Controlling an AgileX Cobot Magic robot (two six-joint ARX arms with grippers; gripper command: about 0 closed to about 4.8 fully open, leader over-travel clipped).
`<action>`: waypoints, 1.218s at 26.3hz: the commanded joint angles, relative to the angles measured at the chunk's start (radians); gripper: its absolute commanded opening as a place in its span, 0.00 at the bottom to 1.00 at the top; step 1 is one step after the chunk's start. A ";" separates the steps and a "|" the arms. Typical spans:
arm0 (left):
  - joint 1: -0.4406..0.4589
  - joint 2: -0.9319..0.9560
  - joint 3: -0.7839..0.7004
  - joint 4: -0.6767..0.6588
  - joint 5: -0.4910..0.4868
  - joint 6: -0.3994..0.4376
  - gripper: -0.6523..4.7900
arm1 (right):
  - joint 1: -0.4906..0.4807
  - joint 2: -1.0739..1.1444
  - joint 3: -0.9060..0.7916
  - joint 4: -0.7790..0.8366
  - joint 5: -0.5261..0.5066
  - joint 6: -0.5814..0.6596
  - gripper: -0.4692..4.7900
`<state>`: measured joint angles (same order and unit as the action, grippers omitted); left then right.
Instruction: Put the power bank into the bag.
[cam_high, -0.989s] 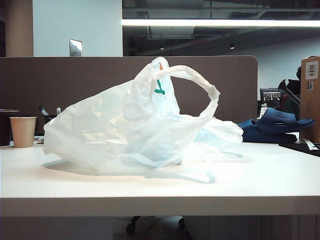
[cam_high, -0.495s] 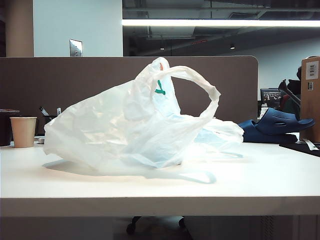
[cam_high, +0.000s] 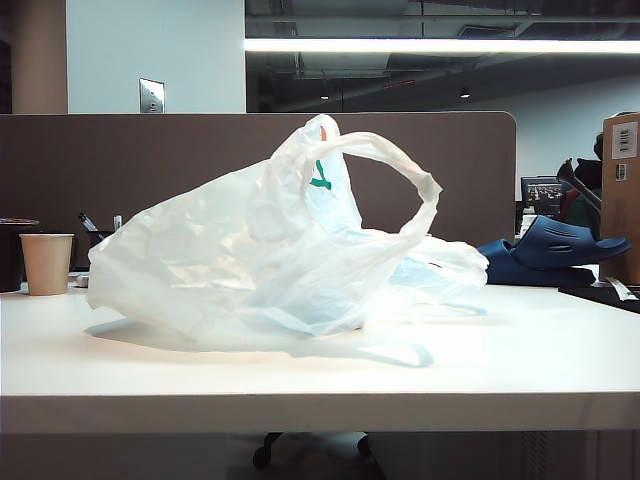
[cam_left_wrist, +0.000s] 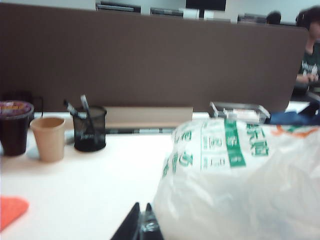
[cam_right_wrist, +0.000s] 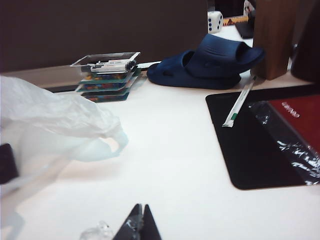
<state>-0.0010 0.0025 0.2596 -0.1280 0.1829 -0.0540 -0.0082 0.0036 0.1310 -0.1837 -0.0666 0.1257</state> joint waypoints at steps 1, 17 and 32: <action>0.002 0.000 -0.064 0.154 0.000 0.002 0.11 | 0.002 -0.005 -0.026 0.060 0.005 -0.052 0.07; 0.002 0.000 -0.233 0.311 0.001 0.116 0.11 | 0.002 -0.006 -0.117 0.142 0.023 -0.141 0.07; 0.002 0.000 -0.253 0.253 0.001 0.100 0.11 | 0.001 -0.006 -0.131 0.129 0.020 -0.152 0.07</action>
<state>-0.0006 0.0021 0.0040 0.1154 0.1822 0.0517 -0.0082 0.0029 0.0051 -0.0605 -0.0467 -0.0242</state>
